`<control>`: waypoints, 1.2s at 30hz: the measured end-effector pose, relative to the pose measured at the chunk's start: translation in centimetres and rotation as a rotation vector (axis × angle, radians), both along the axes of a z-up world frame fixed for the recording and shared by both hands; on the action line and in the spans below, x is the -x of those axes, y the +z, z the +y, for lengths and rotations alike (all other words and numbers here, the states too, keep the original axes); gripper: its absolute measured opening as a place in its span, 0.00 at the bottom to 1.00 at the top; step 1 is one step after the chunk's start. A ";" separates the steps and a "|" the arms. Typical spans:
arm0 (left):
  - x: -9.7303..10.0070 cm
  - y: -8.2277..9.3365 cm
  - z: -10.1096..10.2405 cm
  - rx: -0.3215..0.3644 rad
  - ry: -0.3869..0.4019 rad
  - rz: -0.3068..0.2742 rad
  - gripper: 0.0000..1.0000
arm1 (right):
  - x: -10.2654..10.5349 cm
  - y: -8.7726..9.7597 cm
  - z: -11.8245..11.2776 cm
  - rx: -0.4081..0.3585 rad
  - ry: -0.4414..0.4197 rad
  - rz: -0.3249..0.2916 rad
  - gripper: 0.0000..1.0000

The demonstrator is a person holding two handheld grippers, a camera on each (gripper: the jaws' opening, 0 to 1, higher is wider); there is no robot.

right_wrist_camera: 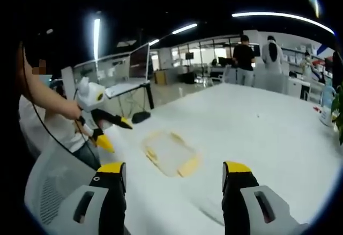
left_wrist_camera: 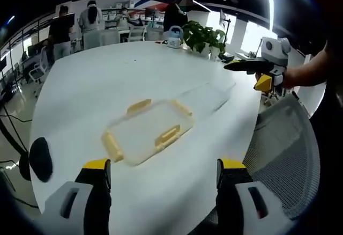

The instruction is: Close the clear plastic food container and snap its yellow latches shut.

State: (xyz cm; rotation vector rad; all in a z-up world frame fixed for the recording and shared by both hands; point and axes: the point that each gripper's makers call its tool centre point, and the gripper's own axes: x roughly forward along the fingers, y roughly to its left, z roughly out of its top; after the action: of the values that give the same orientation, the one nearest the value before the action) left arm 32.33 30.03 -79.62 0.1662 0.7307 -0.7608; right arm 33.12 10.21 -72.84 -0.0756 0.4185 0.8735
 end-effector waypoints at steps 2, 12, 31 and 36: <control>-0.2 -0.1 0.2 -0.011 -0.013 0.002 0.81 | -0.1 -0.2 0.3 0.011 0.014 0.001 0.73; -1.2 -0.8 1.0 -0.053 -0.067 0.014 0.82 | -0.7 -1.0 1.0 0.057 0.052 0.007 0.73; -2.9 -1.5 1.0 -0.126 -0.212 0.031 0.81 | -2.3 -2.0 2.3 0.118 0.131 0.004 0.71; -3.1 -2.1 1.4 -0.163 -0.259 0.044 0.81 | -2.8 -2.5 2.7 0.148 0.153 0.009 0.71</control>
State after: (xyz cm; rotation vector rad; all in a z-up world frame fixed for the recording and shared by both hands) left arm 35.44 31.44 -81.70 0.3988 0.8227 -0.9531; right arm 35.91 12.89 -75.38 -0.2430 0.4903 0.9926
